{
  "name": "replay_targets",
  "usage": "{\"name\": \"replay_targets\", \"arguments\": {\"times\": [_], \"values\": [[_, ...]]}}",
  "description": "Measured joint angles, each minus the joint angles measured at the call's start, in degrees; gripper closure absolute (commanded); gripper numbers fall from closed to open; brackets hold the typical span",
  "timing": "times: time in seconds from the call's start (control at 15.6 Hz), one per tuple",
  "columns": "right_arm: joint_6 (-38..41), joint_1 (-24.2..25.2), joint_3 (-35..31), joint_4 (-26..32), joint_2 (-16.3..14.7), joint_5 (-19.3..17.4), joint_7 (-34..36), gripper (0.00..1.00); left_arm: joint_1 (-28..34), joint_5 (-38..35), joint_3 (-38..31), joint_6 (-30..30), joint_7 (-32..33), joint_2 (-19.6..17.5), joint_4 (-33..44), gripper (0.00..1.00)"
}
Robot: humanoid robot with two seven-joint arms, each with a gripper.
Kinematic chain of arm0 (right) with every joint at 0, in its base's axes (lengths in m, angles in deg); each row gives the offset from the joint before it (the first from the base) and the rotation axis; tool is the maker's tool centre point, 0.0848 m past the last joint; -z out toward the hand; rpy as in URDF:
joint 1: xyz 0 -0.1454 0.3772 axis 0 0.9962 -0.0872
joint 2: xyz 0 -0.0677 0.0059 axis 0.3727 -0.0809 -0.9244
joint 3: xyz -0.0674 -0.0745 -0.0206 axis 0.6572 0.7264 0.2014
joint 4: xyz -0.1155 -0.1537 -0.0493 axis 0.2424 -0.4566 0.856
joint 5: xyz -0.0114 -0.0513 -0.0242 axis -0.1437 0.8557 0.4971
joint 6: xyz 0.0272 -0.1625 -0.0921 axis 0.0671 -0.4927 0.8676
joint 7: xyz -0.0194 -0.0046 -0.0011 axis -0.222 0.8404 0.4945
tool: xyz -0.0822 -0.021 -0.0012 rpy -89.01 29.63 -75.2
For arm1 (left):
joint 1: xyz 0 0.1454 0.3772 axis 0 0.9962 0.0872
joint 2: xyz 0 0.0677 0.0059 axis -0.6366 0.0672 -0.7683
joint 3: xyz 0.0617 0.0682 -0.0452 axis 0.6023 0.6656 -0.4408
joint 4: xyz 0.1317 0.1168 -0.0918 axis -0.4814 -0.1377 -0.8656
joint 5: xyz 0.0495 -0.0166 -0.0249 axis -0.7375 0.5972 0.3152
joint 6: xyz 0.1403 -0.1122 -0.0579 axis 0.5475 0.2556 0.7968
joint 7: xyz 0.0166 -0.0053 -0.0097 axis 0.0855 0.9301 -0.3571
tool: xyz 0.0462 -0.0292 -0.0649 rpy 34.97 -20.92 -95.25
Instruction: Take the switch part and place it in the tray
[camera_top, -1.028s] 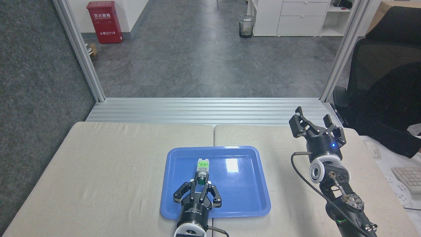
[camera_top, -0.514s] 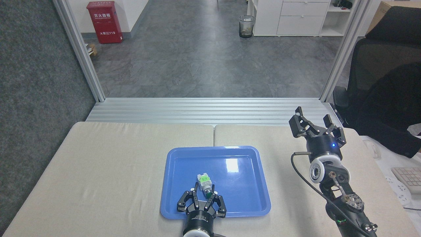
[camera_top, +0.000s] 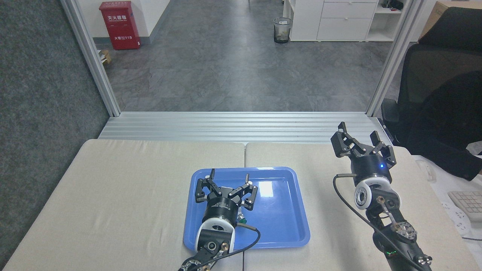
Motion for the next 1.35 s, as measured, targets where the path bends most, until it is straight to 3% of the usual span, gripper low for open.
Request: {"name": "replay_targets", "arguments": {"times": [0.32, 0.45, 0.71, 1.35], "values": [[0.00, 0.00, 0.00, 0.00, 0.00, 0.00, 0.00, 0.00, -6.24, 6.55, -10.75, -20.82, -2.21, -6.26, -3.76, 0.00], [0.00, 0.00, 0.00, 0.00, 0.00, 0.00, 0.00, 0.00, -7.14, 9.04, -15.46, -26.48, -3.20, -8.81, -6.10, 0.00], [0.00, 0.00, 0.01, 0.00, 0.00, 0.00, 0.00, 0.00, -7.94, 11.82, -22.64, -28.97, -8.57, -13.38, -10.51, 0.00], [0.00, 0.00, 0.01, 0.00, 0.00, 0.00, 0.00, 0.00, -4.58, 17.02, -33.73, -33.68, -8.46, -19.09, -13.59, 0.00]]}}
